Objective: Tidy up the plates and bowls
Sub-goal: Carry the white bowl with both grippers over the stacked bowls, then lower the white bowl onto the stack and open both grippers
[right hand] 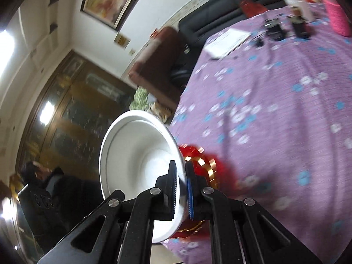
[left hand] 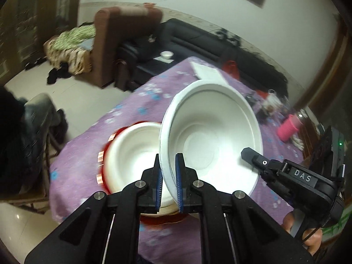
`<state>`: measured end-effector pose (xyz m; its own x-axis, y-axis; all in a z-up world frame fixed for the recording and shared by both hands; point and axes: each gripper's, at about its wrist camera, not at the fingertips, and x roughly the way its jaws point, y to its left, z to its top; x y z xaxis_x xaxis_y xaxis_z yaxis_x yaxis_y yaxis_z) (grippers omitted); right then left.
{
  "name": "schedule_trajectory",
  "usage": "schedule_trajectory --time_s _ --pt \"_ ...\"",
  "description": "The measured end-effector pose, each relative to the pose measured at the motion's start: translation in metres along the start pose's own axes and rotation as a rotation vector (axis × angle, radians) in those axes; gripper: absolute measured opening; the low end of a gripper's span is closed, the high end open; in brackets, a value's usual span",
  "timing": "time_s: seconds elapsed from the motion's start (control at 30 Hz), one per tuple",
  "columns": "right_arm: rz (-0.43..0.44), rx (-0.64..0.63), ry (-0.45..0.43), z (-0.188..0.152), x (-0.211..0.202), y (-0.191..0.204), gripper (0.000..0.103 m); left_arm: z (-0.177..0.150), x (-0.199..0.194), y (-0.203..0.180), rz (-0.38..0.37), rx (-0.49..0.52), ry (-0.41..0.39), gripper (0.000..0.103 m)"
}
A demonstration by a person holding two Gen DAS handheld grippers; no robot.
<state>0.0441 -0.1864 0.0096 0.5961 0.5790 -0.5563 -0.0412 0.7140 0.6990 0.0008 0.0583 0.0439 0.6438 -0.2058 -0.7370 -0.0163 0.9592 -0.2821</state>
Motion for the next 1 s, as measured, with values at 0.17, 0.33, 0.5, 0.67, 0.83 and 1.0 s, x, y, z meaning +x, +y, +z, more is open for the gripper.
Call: schedule_trajectory --time_s 0.17,0.33,0.5,0.67,0.83,1.0 --pt "-0.043 -0.062 0.041 -0.02 0.031 0.022 0.007 -0.007 0.019 0.032 0.014 -0.053 0.057 0.007" --pt "-0.087 -0.065 0.072 -0.029 0.057 0.022 0.007 -0.011 0.037 0.045 0.021 -0.078 0.098 0.007" --pt "-0.11 -0.07 0.085 -0.037 0.07 0.023 0.007 -0.011 0.037 0.055 0.016 -0.083 0.098 0.007" --pt "-0.137 -0.097 0.073 -0.038 0.076 0.025 0.007 -0.008 0.034 0.057 -0.001 -0.082 0.093 0.008" --pt "-0.151 -0.113 0.066 -0.038 0.078 0.025 0.007 -0.006 0.025 0.058 0.015 -0.061 0.065 0.018" --pt "-0.162 -0.129 0.063 -0.038 0.078 0.026 0.012 -0.004 0.007 0.06 0.046 -0.037 -0.013 0.018"
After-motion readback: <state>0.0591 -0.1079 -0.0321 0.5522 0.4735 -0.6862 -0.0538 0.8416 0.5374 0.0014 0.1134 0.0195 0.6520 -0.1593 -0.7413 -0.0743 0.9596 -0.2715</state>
